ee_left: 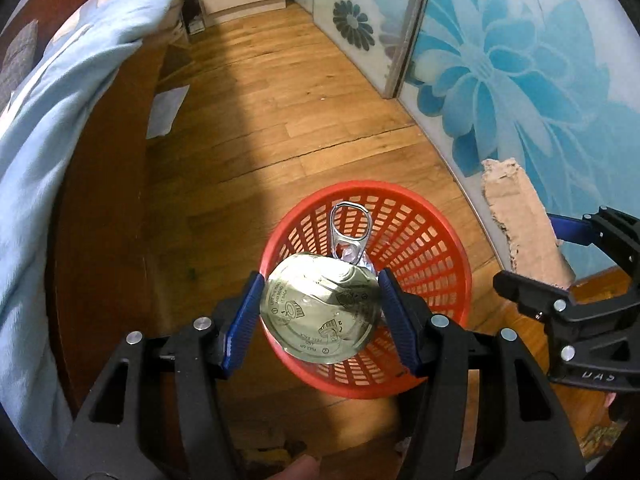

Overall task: Collect trash
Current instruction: 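Carry cardboard and can lid to the red wastebasket and open both tools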

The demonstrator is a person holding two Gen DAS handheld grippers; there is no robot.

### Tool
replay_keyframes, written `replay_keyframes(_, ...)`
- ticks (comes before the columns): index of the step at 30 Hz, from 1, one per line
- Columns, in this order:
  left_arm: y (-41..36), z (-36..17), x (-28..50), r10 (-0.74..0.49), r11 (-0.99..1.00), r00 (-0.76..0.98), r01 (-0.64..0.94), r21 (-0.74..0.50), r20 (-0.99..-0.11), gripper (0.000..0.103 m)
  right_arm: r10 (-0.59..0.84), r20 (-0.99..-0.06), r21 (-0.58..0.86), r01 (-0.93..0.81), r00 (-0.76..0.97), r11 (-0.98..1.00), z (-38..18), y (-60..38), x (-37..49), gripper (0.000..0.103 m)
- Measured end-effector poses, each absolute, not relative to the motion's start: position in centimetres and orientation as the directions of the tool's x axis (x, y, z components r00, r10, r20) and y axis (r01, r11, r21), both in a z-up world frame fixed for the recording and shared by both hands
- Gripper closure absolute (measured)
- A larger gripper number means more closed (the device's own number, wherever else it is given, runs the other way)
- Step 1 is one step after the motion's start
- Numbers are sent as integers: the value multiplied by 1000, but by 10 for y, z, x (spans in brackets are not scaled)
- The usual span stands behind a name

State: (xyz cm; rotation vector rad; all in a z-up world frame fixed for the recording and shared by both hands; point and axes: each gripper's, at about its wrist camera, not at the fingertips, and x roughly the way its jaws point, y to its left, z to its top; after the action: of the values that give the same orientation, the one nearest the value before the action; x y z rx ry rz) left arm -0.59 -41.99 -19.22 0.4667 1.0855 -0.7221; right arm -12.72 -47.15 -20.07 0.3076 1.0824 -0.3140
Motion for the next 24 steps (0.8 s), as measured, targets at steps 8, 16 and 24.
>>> replay_keyframes(8, -420, -194, -3, -289, 686, 271, 728, -2, -918, 44, -98, -900, 85, 392, 425, 916, -204, -469, -120, 32)
replay_keyframes(16, -423, -190, -8, -303, 678, 284, 735, 4, -910, 43, -98, -900, 85, 391, 425, 917, -204, -465, -118, 32)
replay_keyframes(24, -421, -192, -2, -239, 699, 332, 711, 76, -913, 19, -147, -893, 51, 421, 424, 906, -199, -472, -120, 7)
